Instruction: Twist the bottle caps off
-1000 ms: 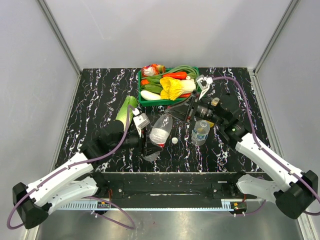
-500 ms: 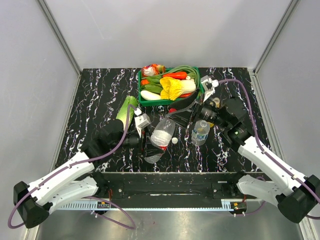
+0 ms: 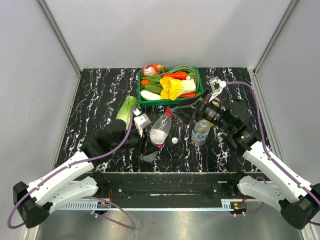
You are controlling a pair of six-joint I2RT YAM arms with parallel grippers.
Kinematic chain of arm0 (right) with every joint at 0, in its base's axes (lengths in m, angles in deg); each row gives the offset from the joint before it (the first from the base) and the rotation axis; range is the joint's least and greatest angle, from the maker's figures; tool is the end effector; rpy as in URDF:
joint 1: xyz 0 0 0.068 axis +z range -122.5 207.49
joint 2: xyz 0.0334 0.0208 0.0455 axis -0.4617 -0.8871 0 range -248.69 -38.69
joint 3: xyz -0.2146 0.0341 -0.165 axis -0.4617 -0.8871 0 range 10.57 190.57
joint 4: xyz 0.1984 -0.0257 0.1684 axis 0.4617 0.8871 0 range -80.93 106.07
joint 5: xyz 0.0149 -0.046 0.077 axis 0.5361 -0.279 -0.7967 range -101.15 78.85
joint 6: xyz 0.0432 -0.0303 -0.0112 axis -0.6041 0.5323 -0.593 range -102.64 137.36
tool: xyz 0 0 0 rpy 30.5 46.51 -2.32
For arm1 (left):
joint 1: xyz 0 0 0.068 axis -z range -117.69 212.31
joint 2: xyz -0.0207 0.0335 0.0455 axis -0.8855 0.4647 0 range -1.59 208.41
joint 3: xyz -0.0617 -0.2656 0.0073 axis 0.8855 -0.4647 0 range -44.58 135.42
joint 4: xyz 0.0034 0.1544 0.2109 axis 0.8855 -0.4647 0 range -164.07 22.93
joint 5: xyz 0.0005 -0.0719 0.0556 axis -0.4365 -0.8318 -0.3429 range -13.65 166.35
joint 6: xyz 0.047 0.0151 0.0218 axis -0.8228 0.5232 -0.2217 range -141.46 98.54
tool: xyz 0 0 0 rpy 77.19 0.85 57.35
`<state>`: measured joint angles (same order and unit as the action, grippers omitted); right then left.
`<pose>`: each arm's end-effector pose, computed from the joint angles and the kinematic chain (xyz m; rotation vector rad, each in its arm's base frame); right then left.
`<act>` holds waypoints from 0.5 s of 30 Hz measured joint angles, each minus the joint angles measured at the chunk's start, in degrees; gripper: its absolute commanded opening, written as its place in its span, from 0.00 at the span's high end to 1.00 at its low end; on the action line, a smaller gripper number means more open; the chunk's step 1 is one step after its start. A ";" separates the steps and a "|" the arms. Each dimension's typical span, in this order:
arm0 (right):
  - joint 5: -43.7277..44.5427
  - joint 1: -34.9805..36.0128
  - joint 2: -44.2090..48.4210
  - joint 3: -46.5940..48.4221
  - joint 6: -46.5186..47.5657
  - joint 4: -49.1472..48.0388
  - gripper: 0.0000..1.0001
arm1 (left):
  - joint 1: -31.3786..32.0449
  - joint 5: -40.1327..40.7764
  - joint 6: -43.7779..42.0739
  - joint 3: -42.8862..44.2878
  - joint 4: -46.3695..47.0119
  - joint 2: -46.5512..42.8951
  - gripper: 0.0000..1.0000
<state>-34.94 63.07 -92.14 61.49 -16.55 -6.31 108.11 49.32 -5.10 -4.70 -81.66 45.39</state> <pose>0.1659 0.1362 0.3984 -0.4014 1.4354 1.2790 0.1199 -0.1465 0.2966 0.8510 1.9132 -1.1492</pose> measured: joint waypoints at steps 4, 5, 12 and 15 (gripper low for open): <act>3.43 0.00 -1.40 1.16 0.13 5.01 0.01 | 0.13 5.46 -1.18 1.66 -3.76 0.35 0.83; 4.04 0.00 -1.86 1.53 0.13 5.95 0.00 | 0.39 7.21 -1.44 2.12 -4.52 0.55 0.84; 5.99 0.00 -4.59 2.80 -0.70 9.60 0.00 | 6.08 25.29 -2.23 6.08 -10.71 2.27 0.84; 5.77 0.00 -6.14 3.69 -1.55 10.32 0.00 | 9.49 33.42 -2.40 8.07 -13.07 3.63 0.84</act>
<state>-29.17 63.07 -98.28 65.18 -18.10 4.01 117.60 82.74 -7.51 3.36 -94.73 49.02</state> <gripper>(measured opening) 0.994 0.459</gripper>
